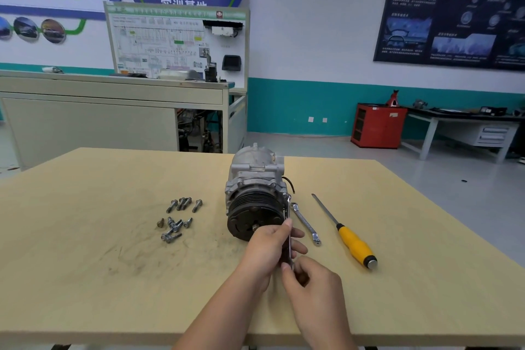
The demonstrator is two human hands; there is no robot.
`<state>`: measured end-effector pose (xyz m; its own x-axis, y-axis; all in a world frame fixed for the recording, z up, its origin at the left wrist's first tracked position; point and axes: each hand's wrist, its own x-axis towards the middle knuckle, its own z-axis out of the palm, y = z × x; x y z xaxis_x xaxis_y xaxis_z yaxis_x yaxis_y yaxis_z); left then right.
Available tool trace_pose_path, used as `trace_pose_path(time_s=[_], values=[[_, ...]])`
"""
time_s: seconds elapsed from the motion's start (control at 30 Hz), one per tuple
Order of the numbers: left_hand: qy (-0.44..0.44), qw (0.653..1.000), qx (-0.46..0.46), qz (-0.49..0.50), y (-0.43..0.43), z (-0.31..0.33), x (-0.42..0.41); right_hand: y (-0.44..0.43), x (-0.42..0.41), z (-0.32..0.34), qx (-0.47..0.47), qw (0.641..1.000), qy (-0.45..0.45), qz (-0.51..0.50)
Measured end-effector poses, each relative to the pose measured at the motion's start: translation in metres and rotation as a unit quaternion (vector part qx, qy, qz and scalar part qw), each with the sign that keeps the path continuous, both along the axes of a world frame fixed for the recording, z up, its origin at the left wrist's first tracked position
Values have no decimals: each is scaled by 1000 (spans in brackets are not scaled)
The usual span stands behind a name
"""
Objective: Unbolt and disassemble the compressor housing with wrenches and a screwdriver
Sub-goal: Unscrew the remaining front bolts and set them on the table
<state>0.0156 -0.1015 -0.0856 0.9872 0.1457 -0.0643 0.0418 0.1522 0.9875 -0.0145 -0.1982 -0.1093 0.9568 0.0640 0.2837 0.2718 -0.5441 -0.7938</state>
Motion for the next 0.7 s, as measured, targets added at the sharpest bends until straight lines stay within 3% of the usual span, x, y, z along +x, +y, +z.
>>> trace_pose_path(time_s=[0.23, 0.33, 0.47, 0.7], values=[[-13, 991, 115, 62, -2, 1, 1, -3, -3, 6, -166, 983, -73, -5], [-20, 984, 158, 73, -4, 2, 3, -4, -2, 8, -123, 992, -38, -2], [-14, 991, 118, 69, -9, 1, 3, -10, 5, 8, -66, 996, 65, -9], [-17, 996, 67, 62, -16, 1, 3, -19, 6, 3, 29, 998, 48, -9]])
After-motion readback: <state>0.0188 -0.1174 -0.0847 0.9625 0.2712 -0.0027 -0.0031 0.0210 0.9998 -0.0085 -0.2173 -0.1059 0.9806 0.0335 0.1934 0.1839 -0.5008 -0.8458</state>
